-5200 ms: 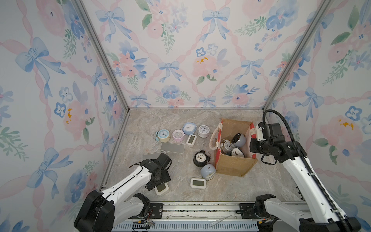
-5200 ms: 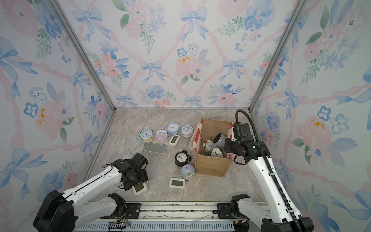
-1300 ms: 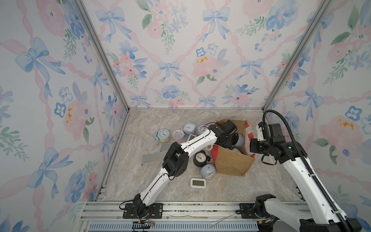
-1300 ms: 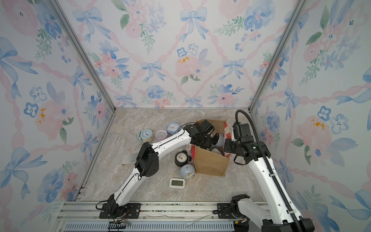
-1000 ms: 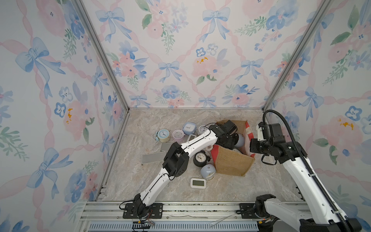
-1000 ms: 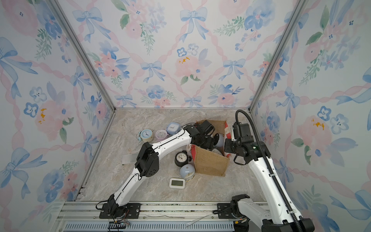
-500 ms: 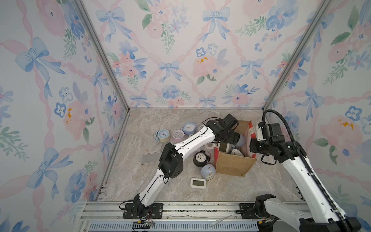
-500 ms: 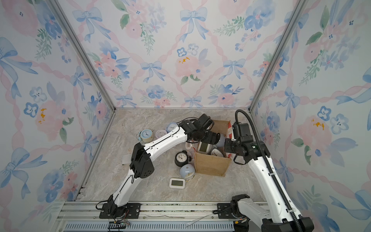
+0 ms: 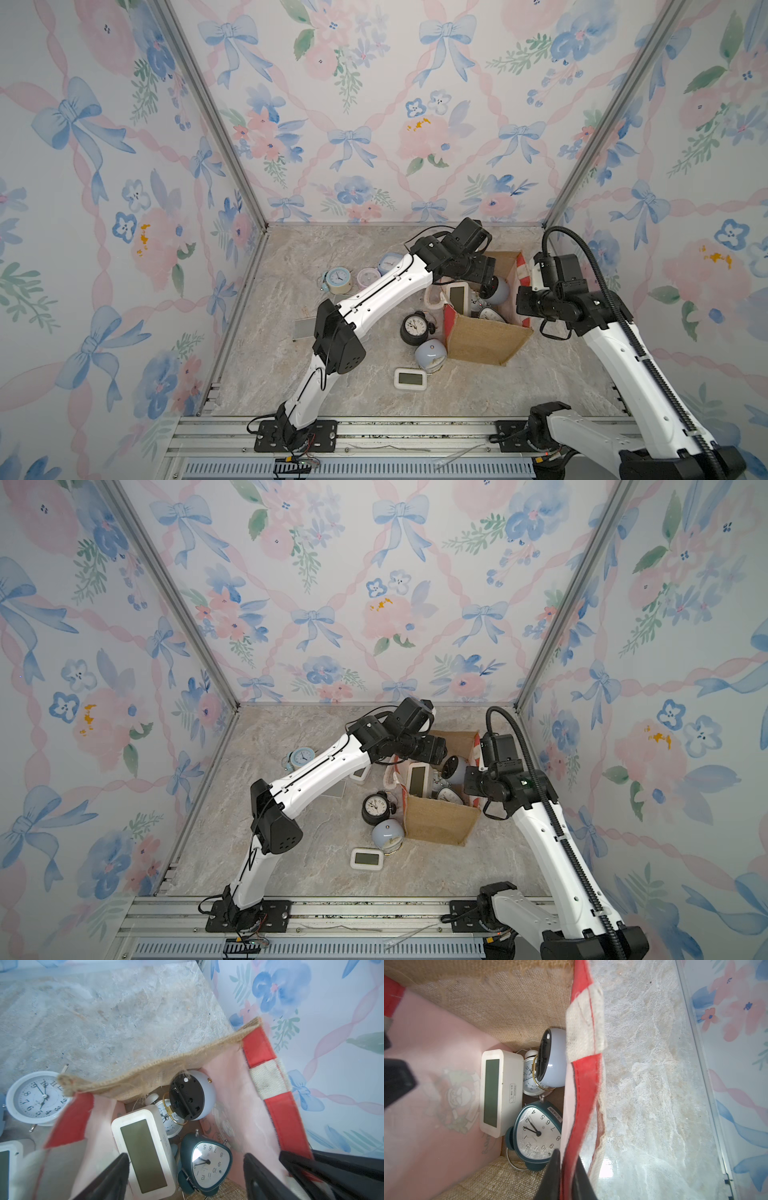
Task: Put the alarm clock into the canvas bag
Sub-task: Place the alarm at the canvas bag, then move the alarm to the center of the board.
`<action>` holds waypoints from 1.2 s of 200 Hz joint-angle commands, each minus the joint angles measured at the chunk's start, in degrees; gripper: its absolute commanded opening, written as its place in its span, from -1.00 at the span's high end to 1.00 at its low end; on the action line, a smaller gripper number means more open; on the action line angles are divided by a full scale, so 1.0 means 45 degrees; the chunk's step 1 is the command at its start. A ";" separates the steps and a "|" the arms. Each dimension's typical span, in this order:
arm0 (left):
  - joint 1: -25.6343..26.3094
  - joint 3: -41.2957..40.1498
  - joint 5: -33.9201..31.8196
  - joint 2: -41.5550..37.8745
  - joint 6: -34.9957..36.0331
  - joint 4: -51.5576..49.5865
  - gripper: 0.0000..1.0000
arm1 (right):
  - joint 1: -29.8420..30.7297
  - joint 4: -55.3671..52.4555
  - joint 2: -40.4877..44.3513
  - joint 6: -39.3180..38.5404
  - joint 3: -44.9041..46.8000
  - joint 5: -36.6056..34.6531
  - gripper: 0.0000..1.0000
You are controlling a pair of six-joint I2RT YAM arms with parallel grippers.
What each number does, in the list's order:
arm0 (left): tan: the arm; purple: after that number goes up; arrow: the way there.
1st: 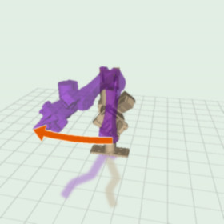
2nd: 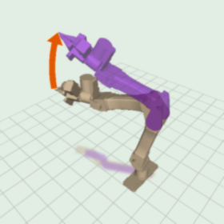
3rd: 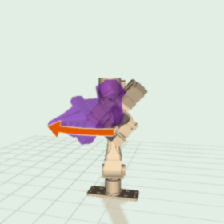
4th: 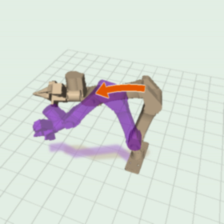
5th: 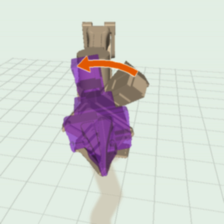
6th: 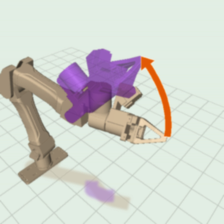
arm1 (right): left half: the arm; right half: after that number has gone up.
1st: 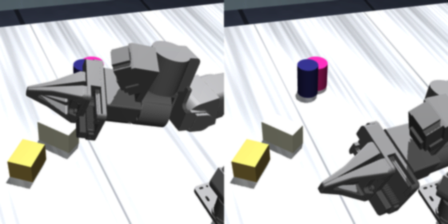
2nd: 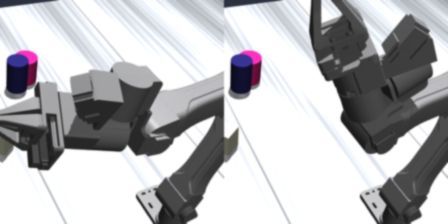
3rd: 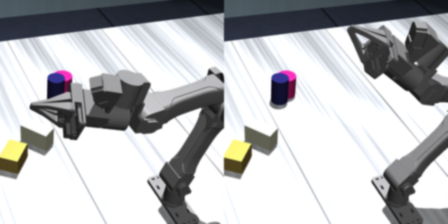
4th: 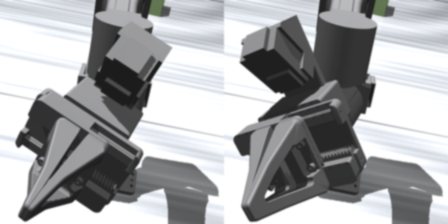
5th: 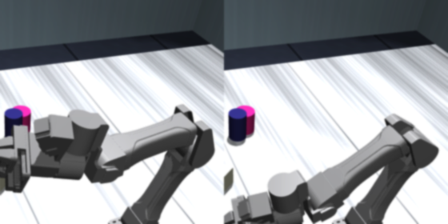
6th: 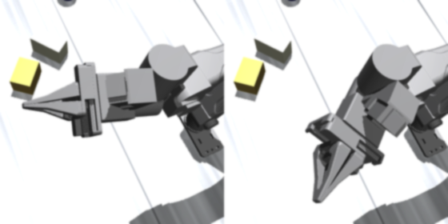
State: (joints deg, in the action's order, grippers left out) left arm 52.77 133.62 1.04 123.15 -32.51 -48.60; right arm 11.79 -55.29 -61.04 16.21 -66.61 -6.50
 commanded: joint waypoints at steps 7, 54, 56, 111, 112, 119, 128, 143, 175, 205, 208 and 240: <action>-0.0564 -0.0913 -0.0564 -0.1482 0.0588 -0.0318 -0.70 | 0.0069 -0.0040 -0.0082 -0.0148 -0.0099 -0.0127 0.75; -0.1518 -0.2984 -0.0862 -0.3242 0.0980 -0.0315 -0.69 | 0.0055 -0.0069 -0.0141 -0.0173 -0.0159 -0.0106 0.75; -0.1538 -0.3090 -0.0916 -0.3323 0.1001 -0.0314 -0.69 | 0.0055 -0.0061 -0.0146 -0.0171 -0.0159 -0.0115 0.75; -0.2302 -0.6276 -0.1720 -0.5264 0.0637 -0.0299 -0.69 | 0.0055 -0.0132 -0.0184 -0.0181 -0.0238 -0.0177 0.74; -0.2308 -0.6335 -0.1737 -0.5280 0.0630 -0.0306 -0.69 | 0.0055 -0.0134 -0.0185 -0.0172 -0.0238 -0.0177 0.74; -0.2346 -0.6731 -0.1928 -0.5488 0.0537 -0.0294 -0.69 | 0.0045 -0.0122 -0.0181 -0.0165 -0.0219 -0.0177 0.74; -0.2424 -0.7257 -0.2148 -0.5716 0.0391 -0.0304 -0.69 | 0.0055 -0.0102 -0.0177 -0.0173 -0.0199 -0.0157 0.75; -0.2592 -0.8170 -0.2378 -0.6004 0.0060 -0.0307 -0.69 | 0.0055 -0.0117 -0.0168 -0.0155 -0.0170 -0.0139 0.75; -0.2666 -0.9482 -0.2281 -0.6172 -0.0473 -0.0280 -0.69 | 0.0055 -0.0167 -0.0089 -0.0179 -0.0167 -0.0161 0.75; -0.2505 -1.0132 -0.2174 -0.5860 -0.0831 -0.0239 -0.70 | 0.0055 -0.0176 -0.0030 -0.0172 -0.0120 -0.0158 0.75; -0.2481 -1.0188 -0.2170 -0.5846 -0.0860 -0.0229 -0.70 | 0.0055 -0.0168 -0.0013 -0.0172 -0.0103 -0.0157 0.75; -0.1935 -1.0626 -0.1871 -0.5118 -0.1170 0.0126 -0.74 | 0.0055 -0.0156 0.0033 -0.0183 -0.0100 -0.0166 0.74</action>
State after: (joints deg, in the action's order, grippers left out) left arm 42.19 87.39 -8.36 97.14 -35.70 -49.32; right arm 11.79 -55.31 -61.49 16.21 -66.63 -6.55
